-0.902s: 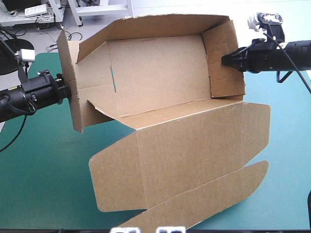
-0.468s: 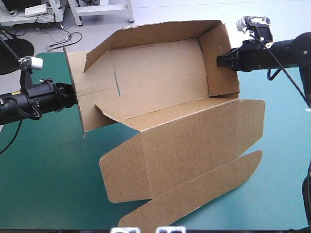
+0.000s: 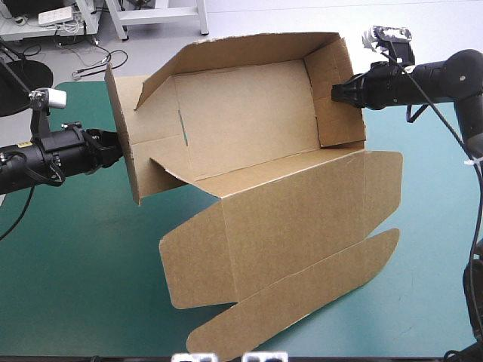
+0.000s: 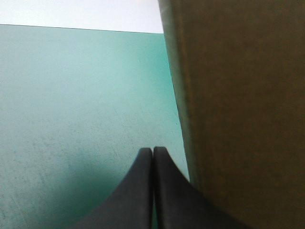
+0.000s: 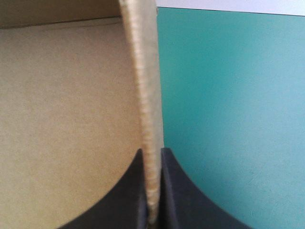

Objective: Fold the box

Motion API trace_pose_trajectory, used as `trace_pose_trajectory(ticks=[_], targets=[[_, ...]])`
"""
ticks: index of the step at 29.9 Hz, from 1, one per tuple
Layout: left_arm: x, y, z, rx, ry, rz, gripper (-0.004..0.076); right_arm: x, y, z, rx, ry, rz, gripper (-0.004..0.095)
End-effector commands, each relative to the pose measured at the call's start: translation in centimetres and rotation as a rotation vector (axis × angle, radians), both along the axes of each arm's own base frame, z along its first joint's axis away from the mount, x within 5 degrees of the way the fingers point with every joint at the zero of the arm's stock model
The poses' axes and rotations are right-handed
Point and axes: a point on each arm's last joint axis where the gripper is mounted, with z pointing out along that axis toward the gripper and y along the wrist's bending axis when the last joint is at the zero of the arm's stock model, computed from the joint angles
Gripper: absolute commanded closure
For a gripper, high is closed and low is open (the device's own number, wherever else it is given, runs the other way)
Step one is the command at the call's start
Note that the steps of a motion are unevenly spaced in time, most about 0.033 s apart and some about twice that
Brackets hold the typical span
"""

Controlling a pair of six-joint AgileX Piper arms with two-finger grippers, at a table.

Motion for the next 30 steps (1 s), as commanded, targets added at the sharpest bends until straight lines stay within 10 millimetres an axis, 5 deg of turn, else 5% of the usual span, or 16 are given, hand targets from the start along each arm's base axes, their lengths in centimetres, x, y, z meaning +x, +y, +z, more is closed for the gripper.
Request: trace_pose_trajectory(ticks=[1,12,30], targets=[[-1.5,-0.9,1.8,-0.062,-0.044,-0.079,0.0734,-0.9,0.2,2.8,0.079,-0.118,-0.027,0.0922],[-1.5,-1.0,1.8,-0.067,-0.046,-0.080,0.0734,-0.1,3.6,2.3,0.048,-0.176,-0.013,0.0922],[-0.8,-0.6,1.4,-0.037,-0.036,-0.054,0.0714,-0.5,5.4,2.3,0.075,-0.164,0.010,0.0921]])
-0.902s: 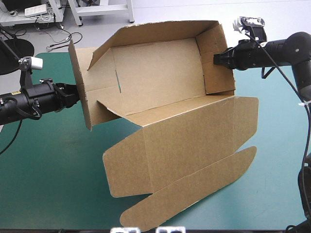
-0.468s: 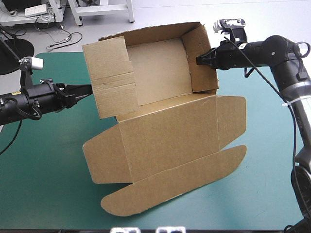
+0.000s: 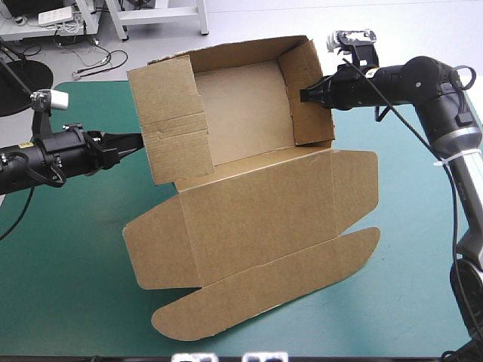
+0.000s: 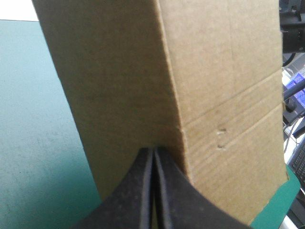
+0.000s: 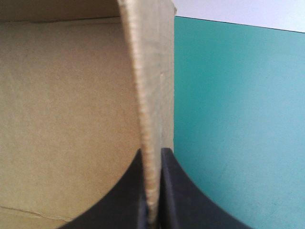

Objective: Fold the box

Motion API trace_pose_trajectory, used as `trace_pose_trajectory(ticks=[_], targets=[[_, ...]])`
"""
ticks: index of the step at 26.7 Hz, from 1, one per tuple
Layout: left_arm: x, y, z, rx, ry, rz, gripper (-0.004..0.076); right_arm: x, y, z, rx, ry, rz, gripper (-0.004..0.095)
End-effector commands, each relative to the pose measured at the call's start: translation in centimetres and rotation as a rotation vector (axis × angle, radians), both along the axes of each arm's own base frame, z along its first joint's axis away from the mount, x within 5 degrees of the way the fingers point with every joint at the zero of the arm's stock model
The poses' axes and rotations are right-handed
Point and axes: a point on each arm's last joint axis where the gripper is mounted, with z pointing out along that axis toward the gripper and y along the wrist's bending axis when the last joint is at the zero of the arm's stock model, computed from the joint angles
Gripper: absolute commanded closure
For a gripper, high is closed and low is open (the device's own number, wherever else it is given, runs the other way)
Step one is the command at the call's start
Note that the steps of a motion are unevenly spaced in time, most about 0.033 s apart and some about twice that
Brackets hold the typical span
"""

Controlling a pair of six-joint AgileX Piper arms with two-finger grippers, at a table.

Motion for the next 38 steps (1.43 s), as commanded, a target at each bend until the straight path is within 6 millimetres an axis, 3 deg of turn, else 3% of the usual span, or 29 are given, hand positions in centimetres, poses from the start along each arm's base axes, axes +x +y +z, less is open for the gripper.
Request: trace_pose_trajectory(ticks=[1,10,23,32,38], targets=[[-0.8,-0.7,1.5,-0.054,-0.048,-0.060,0.0694,-1.4,0.8,3.2,0.108,-0.103,-0.021,0.0921],[-0.7,-0.9,1.8,-0.089,-0.065,-0.078,0.0345,-1.5,2.4,3.0,0.110,-0.103,-0.020,0.0920],[-0.9,-1.1,2.1,-0.133,-0.071,-0.099,0.0339,0.0,3.6,1.2,0.134,-0.055,-0.025,0.0921],[0.2,0.0,0.8,0.002,-0.036,0.010,0.0339,-0.3,4.0,1.6,0.179,-0.051,0.006,0.0921],[1.9,0.8,-0.2,0.022,-0.003,0.087,0.0339,-1.4,6.5,1.7,0.178,-0.052,0.072,0.0920]])
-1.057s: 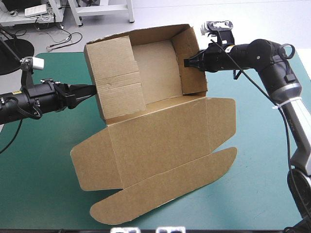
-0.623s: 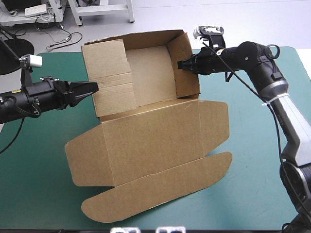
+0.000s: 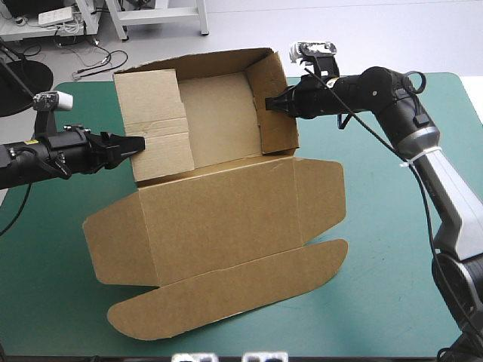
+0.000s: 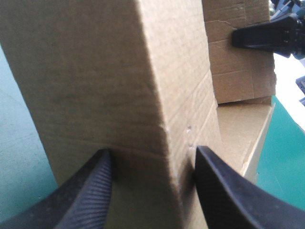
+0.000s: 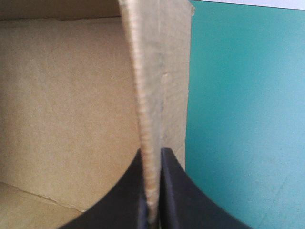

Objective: Fold the box

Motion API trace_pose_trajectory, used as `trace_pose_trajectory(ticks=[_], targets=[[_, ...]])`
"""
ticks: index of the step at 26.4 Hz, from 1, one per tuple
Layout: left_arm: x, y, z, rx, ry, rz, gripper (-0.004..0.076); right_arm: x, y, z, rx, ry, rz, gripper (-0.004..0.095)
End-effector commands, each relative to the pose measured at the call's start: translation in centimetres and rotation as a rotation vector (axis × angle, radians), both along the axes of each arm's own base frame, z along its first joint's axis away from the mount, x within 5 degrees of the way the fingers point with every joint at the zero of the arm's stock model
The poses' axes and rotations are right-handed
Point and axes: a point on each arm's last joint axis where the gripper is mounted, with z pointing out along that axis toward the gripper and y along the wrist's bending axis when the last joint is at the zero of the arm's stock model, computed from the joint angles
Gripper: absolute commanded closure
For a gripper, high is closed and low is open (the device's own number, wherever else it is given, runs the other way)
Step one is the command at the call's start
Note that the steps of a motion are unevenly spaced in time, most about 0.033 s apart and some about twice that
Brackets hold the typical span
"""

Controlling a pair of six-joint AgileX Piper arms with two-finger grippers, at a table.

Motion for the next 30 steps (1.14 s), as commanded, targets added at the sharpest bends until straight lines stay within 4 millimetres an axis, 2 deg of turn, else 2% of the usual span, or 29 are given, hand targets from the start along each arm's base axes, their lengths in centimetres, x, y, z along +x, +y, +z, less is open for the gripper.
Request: trace_pose_trajectory(ticks=[1,5,7,14,21,25,30], targets=[[-0.1,-0.3,1.8,-0.060,-0.075,0.022,0.0339,-2.2,1.1,3.7,0.130,-0.085,0.011,0.0920],[0.5,0.4,1.6,0.001,-0.105,0.100,0.0339,-3.5,3.6,3.3,0.061,-0.088,0.047,0.0918],[0.5,0.6,1.3,0.051,-0.096,0.109,0.0370,-4.0,4.6,3.2,0.039,-0.093,0.057,0.0918],[0.5,1.1,0.7,0.122,-0.067,0.134,0.0734,-4.3,4.7,3.0,0.015,-0.062,0.048,0.0917],[0.5,1.0,0.7,0.106,-0.046,0.144,0.0734,-4.7,3.9,3.3,-0.032,-0.056,0.005,0.0917],[0.5,-0.2,0.5,0.104,-0.017,0.122,0.0734,-5.1,3.0,3.3,-0.103,-0.040,-0.041,0.0917],[0.7,-2.5,0.3,0.148,-0.028,0.095,0.0734,-5.4,1.9,2.5,-0.235,0.035,-0.088,0.0919]])
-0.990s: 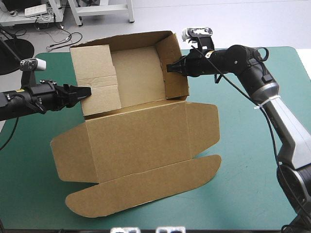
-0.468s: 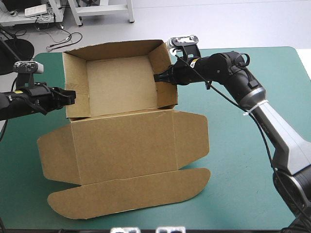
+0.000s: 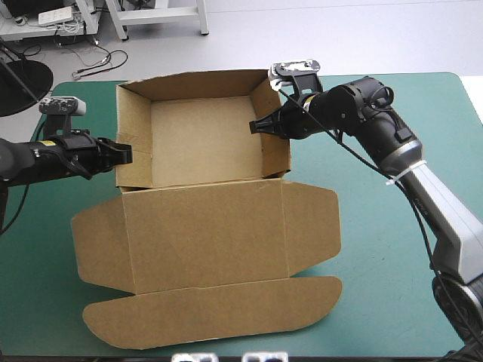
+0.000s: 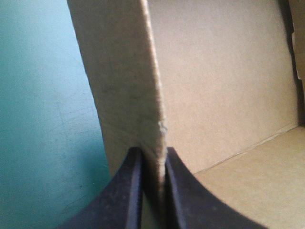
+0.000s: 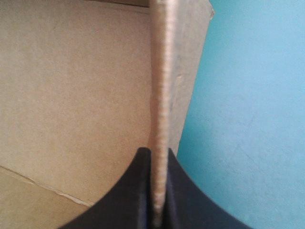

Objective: Fold the box

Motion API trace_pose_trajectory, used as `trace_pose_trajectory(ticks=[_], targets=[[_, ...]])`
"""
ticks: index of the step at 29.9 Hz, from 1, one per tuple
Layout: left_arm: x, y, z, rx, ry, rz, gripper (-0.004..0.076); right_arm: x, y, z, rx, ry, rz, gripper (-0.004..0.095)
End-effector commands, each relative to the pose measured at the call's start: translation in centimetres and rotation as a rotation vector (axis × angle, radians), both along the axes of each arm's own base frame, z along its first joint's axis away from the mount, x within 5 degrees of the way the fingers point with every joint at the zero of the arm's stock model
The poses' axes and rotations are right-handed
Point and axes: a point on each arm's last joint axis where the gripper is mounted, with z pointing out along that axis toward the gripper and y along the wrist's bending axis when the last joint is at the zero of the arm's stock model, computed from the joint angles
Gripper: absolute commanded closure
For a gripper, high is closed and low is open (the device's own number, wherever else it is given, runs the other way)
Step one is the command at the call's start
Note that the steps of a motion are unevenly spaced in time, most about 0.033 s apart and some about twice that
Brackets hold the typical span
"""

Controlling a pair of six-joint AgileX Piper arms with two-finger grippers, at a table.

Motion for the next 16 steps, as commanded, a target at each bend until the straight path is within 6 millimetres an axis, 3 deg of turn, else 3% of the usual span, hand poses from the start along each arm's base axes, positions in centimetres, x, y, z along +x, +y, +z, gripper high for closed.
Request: trace_pose_trajectory(ticks=[1,4,10,16], targets=[[-0.5,-2.4,2.0,-0.057,-0.094,-0.032,0.0734,-1.6,-1.0,2.4,-0.029,-0.048,-0.004,0.0919],[-0.4,-3.9,1.6,-0.024,-0.082,-0.045,0.0734,-1.9,-1.4,2.1,-0.067,-0.002,-0.019,0.0919],[1.3,-6.9,-1.4,0.089,0.050,-0.081,0.0734,-2.0,-1.7,0.7,-0.157,0.108,-0.038,0.0919],[3.5,-9.3,-4.7,0.187,0.136,-0.075,0.0734,-0.3,-0.6,-3.0,-0.187,0.225,-0.050,0.0925]])
